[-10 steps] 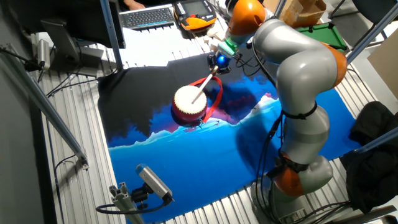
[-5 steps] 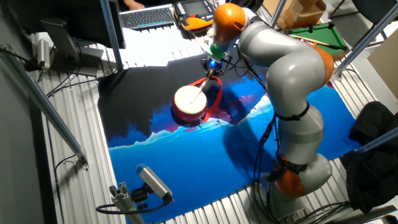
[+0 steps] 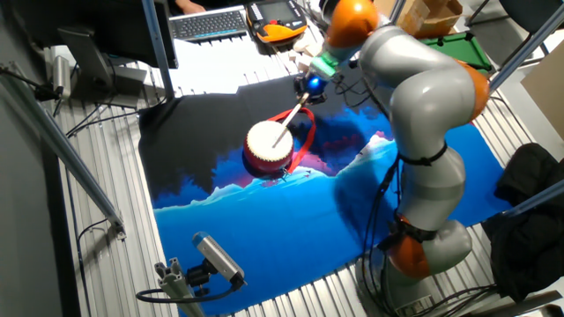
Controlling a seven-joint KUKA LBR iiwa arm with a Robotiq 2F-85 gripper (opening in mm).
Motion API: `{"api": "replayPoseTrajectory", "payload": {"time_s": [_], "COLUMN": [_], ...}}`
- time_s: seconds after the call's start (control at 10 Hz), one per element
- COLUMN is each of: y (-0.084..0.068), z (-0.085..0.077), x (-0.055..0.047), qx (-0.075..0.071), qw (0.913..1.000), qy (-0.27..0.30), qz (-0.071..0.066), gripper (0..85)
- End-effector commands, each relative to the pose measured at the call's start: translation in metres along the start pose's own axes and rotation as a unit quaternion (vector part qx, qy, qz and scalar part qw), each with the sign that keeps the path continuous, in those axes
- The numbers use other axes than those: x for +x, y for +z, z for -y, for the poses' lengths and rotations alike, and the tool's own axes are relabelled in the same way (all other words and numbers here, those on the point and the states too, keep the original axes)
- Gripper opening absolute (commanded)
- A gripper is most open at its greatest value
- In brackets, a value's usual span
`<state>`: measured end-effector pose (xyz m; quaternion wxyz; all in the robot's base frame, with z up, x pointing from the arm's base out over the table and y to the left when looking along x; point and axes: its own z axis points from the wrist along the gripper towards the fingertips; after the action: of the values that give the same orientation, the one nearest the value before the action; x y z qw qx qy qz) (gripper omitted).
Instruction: Play the drum
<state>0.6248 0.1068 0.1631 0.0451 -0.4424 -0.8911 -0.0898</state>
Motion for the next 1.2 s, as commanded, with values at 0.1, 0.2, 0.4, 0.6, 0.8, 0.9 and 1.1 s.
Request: {"api": "replayPoseTrajectory", "payload": {"time_s": [0.1, 0.2, 0.4, 0.6, 0.8, 0.9, 1.1], "y": [0.01, 0.01, 0.004, 0.0, 0.009, 0.014, 0.011], "z": [-0.003, -0.003, -0.001, 0.0, -0.002, -0.004, -0.002], "x": [0.0, -0.001, 0.001, 0.001, 0.002, 0.001, 0.002], "qx": [0.034, 0.032, 0.008, 0.0, 0.037, 0.055, 0.026], "qw": [0.9965, 0.9964, 0.9997, 0.9999, 0.9974, 0.9941, 0.9982], "qy": [0.003, 0.002, -0.015, -0.016, -0.019, -0.016, -0.022], "qz": [0.076, 0.078, 0.015, 0.002, 0.059, 0.091, 0.05], "gripper": [0.0, 0.0, 0.0, 0.0, 0.0, 0.0, 0.0]}}
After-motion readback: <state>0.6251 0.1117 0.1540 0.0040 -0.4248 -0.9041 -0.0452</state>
